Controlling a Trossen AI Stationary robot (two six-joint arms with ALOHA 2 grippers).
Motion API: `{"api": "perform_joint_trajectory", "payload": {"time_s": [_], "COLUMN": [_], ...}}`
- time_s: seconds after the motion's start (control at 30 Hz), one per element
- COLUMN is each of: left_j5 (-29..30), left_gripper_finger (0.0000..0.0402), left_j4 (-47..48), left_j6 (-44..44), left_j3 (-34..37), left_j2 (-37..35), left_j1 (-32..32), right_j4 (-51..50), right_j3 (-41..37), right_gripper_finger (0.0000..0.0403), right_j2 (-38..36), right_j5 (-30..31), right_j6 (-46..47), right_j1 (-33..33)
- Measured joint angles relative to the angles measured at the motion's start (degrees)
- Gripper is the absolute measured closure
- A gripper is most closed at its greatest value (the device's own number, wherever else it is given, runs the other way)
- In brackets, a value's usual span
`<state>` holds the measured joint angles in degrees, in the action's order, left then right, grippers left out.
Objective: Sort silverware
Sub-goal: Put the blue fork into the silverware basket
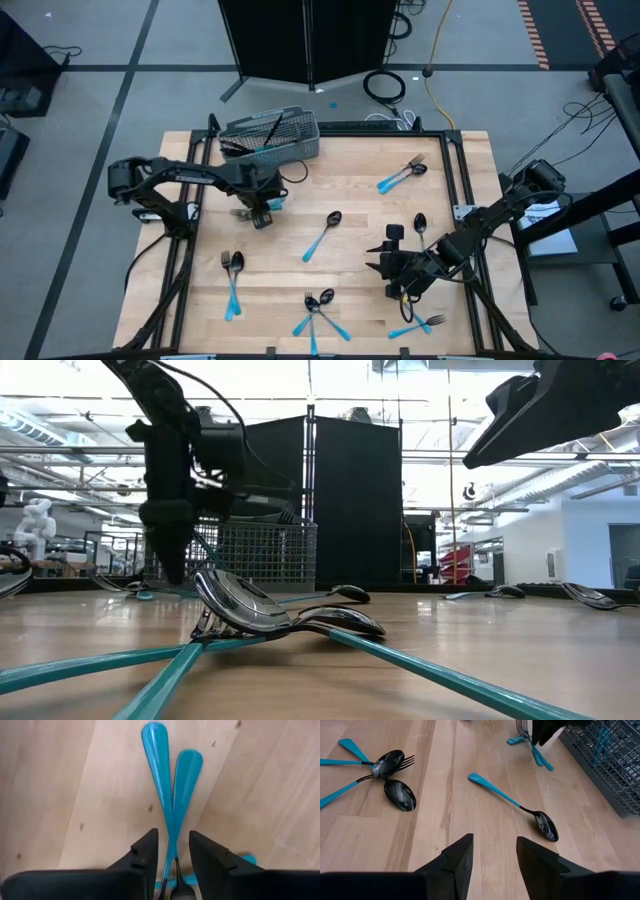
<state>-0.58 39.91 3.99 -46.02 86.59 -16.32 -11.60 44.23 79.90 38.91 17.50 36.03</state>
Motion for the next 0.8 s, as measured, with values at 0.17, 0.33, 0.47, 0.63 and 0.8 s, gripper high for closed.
{"api": "perform_joint_trajectory", "payload": {"time_s": [0.17, 0.33, 0.47, 0.63, 0.8], "left_j5": [0.00, 4.03, 5.16, 5.35, 5.35], "left_gripper_finger": [0.0280, 0.0279, 0.0279, 0.0279, 0.0279], "left_j4": [2.91, 8.64, 8.82, 8.16, 6.82], "left_j6": [0.02, -0.16, -3.15, -4.36, -4.37], "left_j3": [-0.84, -0.80, 0.18, 0.63, 0.66], "left_j2": [-1.88, -2.08, -2.08, -2.08, -2.10], "left_j1": [0.00, 0.00, 0.00, 0.00, 0.00], "right_j4": [0.00, 0.01, 0.00, 0.00, 0.00], "right_j3": [0.00, 0.00, 0.00, 0.00, 0.00], "right_gripper_finger": [0.0259, 0.0259, 0.0259, 0.0259, 0.0259], "right_j2": [0.00, 0.00, 0.00, 0.00, 0.00], "right_j5": [0.01, -0.01, -0.01, -0.01, -0.01], "right_j6": [0.02, 0.13, 0.22, 0.22, 0.07], "right_j1": [0.00, 0.00, 0.00, 0.00, 0.00]}}
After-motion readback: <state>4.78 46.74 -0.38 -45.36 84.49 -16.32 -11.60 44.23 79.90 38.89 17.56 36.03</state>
